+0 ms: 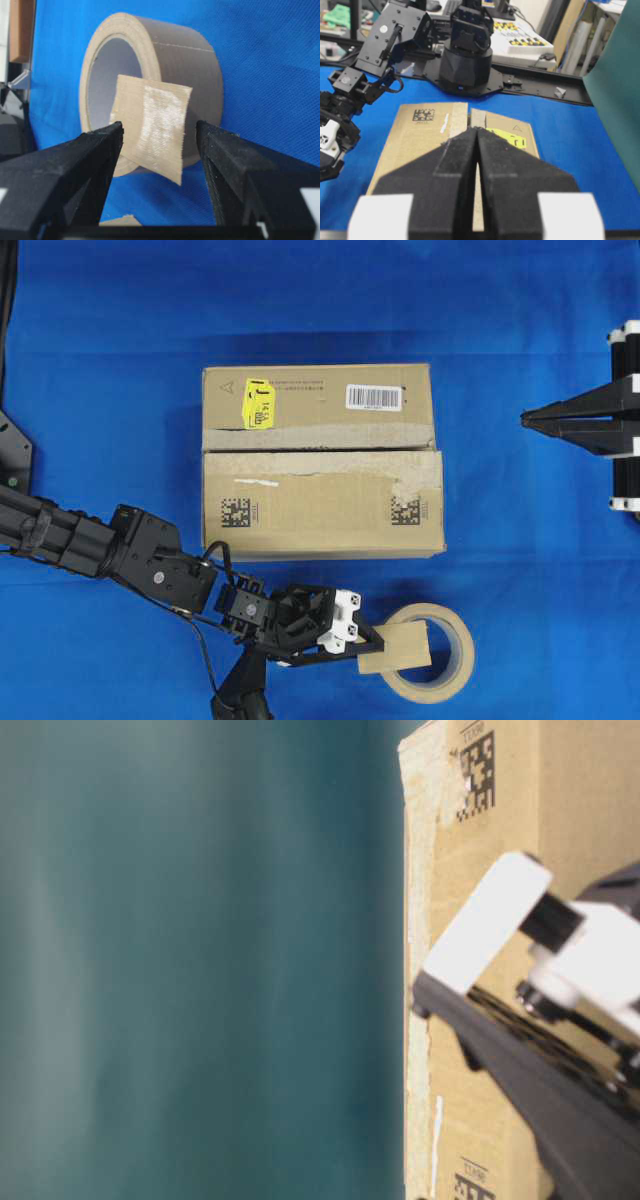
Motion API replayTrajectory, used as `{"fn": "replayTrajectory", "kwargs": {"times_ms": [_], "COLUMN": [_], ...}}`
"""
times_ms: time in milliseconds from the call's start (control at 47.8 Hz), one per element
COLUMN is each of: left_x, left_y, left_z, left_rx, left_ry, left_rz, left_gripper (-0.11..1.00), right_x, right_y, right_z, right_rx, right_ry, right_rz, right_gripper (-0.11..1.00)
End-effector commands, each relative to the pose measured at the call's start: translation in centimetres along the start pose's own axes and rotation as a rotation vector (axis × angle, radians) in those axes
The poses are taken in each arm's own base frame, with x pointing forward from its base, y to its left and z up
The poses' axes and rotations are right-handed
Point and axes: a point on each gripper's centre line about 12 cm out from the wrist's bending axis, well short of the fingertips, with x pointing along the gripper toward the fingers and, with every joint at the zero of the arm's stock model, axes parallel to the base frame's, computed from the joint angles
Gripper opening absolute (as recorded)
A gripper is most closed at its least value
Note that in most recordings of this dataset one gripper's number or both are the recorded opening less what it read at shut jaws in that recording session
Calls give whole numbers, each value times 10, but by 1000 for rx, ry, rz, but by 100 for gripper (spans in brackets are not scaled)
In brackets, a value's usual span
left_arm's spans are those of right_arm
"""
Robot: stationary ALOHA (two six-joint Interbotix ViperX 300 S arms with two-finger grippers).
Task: Apply tape along the seams of the closed cardboard box to seal it securely.
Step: 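Grasp the loose tape piece on the tape roll with the left gripper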
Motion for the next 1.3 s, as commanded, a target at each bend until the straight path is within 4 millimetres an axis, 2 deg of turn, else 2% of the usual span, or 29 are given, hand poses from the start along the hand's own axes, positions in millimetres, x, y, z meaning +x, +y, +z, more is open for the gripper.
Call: {"fn": "replayTrajectory", "kwargs": {"times_ms": [0, 126, 209, 272, 418, 460, 690, 858, 1151, 1276], "left_x": [-1, -4, -6, -7, -10, -11, -20, -34, -80, -95], "left_y": [16, 17, 18, 19, 20, 22, 36, 61, 113, 124], "left_z": [4, 6, 8, 9, 9, 10, 16, 23, 19, 10], "left_rx": [-5, -5, -5, -6, -8, -8, -9, 1, 56, 112], "left_ry": [-12, -16, -19, -20, -11, -10, -13, -24, -2, 22], "left_rz": [44, 45, 47, 48, 20, 17, 18, 52, 122, 152], "left_gripper": [57, 53, 44, 35, 5, 0, 0, 0, 0, 0], "right_x": [2, 2, 2, 2, 2, 3, 3, 3, 3, 3], "right_y": [0, 0, 0, 0, 0, 0, 0, 0, 0, 0], "right_z": [6, 4, 3, 3, 3, 2, 2, 3, 4, 5], "right_rx": [-4, -4, -4, -4, -4, -4, -4, -1, 2, 5], "right_ry": [-6, 8, 12, 12, 14, 15, 14, 14, 12, 9], "right_rz": [1, 1, 1, 1, 1, 1, 1, 1, 0, 0], "right_gripper": [0, 0, 0, 0, 0, 0, 0, 0, 0, 0]}}
